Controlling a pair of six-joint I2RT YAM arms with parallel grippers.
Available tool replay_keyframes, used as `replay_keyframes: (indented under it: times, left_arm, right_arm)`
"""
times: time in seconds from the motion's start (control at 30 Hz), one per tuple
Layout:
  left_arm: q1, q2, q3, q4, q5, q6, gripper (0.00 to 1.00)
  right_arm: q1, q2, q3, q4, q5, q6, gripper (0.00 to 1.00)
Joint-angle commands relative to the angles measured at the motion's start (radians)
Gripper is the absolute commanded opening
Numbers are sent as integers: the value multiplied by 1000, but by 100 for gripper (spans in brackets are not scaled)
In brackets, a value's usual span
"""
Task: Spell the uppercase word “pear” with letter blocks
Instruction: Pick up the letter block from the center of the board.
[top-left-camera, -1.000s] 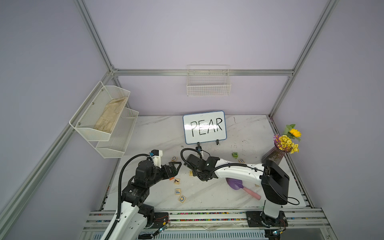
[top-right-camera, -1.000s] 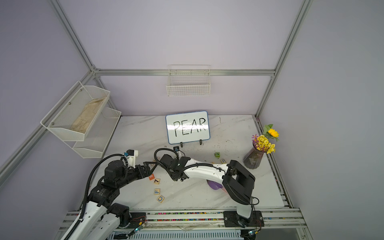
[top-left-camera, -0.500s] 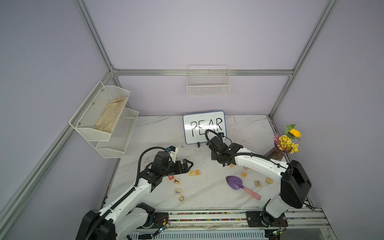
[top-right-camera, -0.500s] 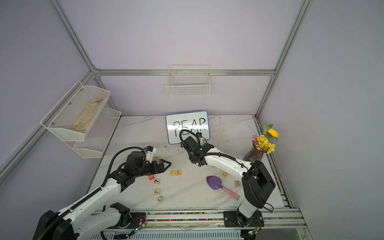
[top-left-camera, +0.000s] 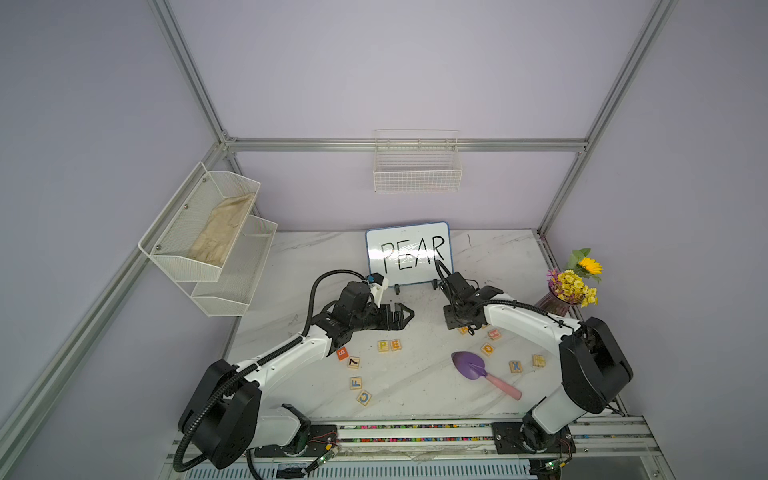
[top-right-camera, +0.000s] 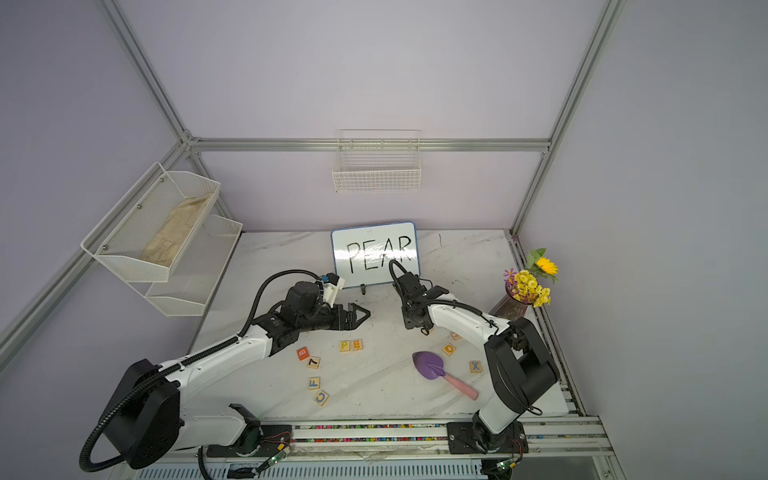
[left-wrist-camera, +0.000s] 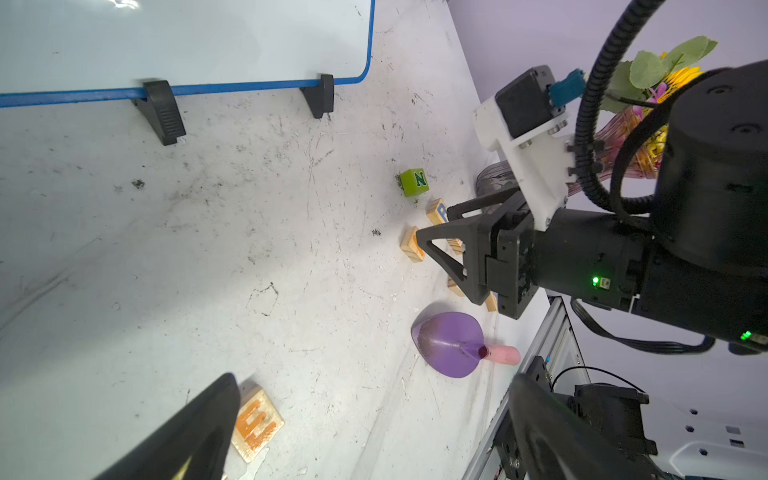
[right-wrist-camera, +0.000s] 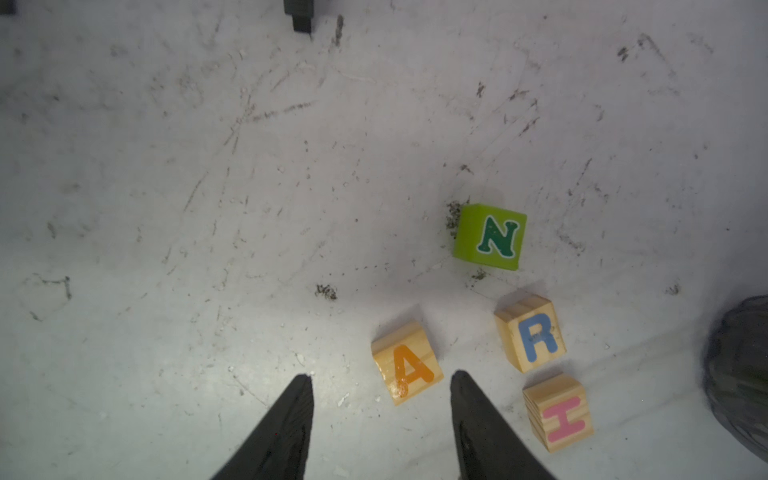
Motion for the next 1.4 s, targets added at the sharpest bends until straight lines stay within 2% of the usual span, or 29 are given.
replay_keyframes:
  times: [0.0, 0.43, 0.9, 1.37]
  left_arm:
    - [-13, 12, 108, 35, -10, -8, 100]
    - [-47, 21, 120, 32, -40, -11, 100]
    - [-48, 20, 124, 19, -54, -10, 100]
    - [-49, 13, 125, 8, -66, -13, 100]
  right_arm:
    - [-33, -44, -43, 28, -96, -116, 57]
    - [-72, 12, -88, 83, -92, -193, 60]
    - [-72, 85, -95, 98, -55, -185, 58]
    - [-96, 118, -80, 82, -106, -187, 44]
